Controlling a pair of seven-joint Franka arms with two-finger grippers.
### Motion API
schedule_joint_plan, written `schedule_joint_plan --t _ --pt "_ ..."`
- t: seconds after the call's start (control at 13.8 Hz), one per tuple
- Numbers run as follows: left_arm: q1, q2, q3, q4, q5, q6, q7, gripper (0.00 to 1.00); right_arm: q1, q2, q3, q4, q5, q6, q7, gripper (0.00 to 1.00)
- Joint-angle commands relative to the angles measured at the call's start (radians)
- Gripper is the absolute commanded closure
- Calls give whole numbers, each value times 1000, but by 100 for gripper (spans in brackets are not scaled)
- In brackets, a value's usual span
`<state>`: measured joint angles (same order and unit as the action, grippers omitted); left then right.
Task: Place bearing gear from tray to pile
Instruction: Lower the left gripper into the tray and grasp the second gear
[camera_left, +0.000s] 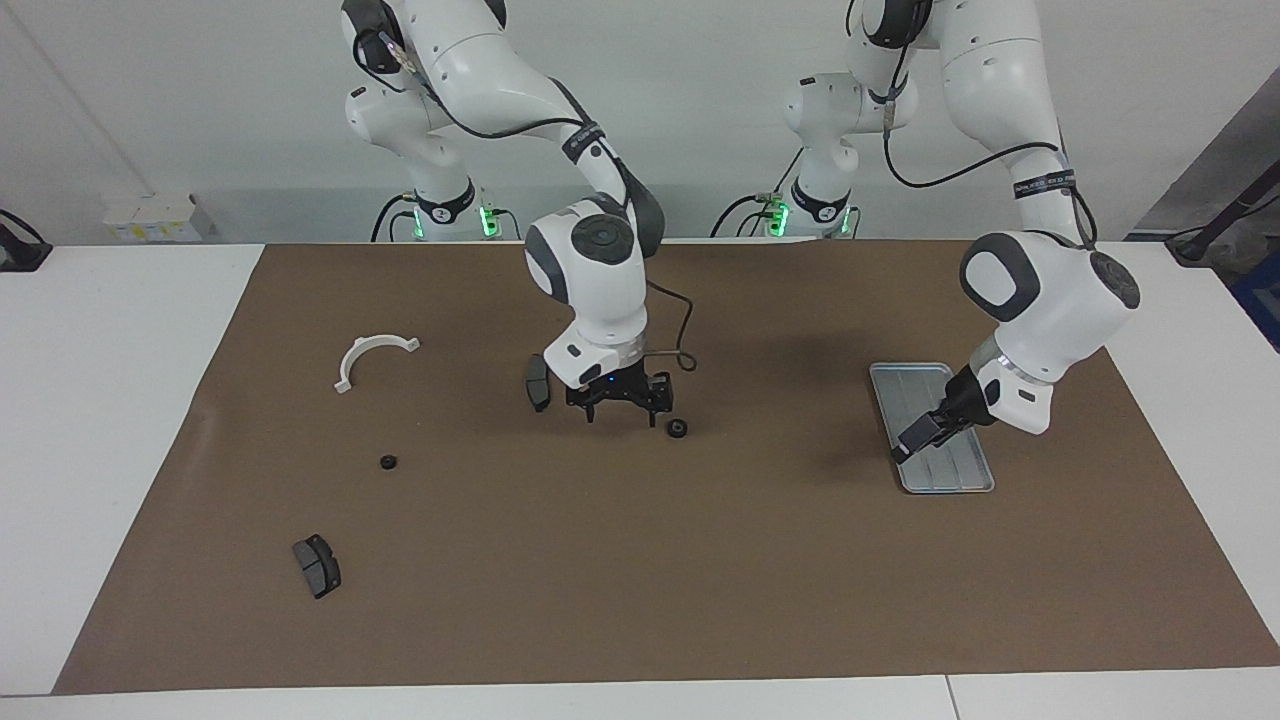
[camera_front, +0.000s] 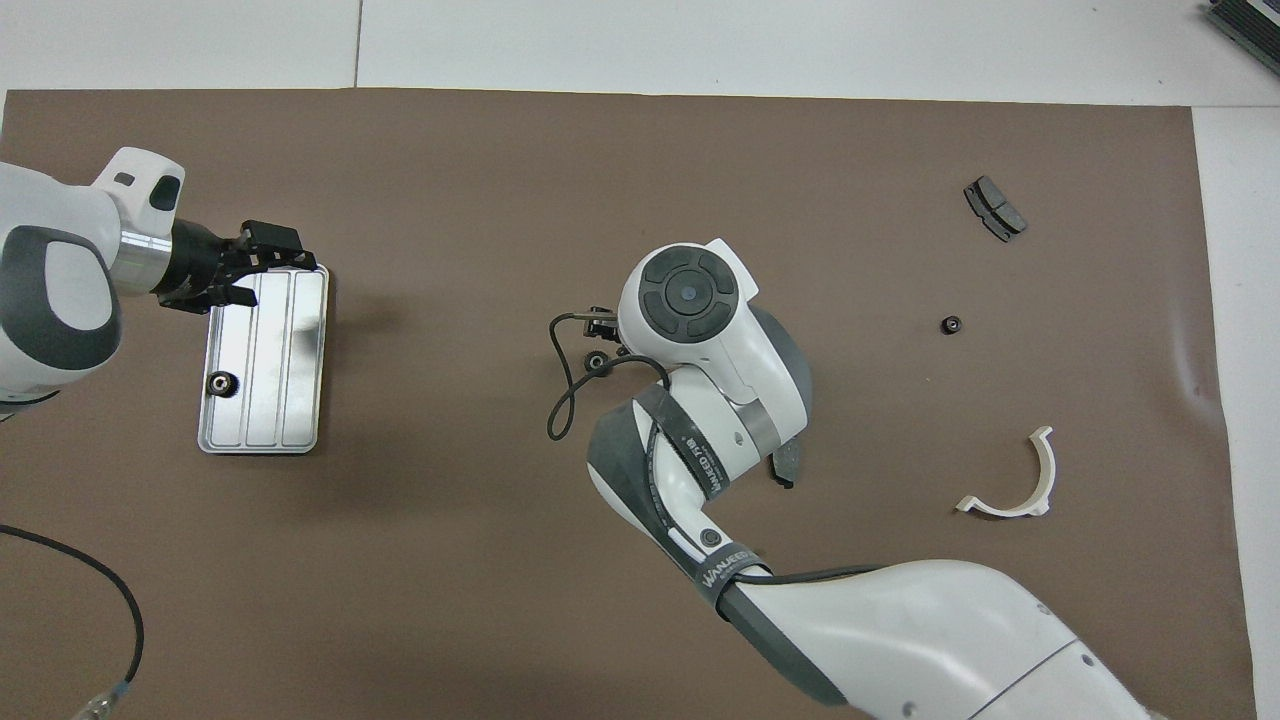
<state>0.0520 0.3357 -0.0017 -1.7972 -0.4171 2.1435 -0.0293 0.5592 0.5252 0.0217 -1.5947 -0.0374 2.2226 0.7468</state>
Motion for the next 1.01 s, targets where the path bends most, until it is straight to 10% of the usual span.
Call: schedule_joint_plan --t 0.0,0.65,0.94 --pt "61 -44 -3 -53 -22 -40 144 0 34 64 -2 73 -35 -23 54 0" --pt "97 -80 5 -151 -12 -7 302 0 71 111 0 76 -50 46 54 2" --pt "121 -103 5 -220 -11 27 342 0 107 140 0 76 -74 63 55 17"
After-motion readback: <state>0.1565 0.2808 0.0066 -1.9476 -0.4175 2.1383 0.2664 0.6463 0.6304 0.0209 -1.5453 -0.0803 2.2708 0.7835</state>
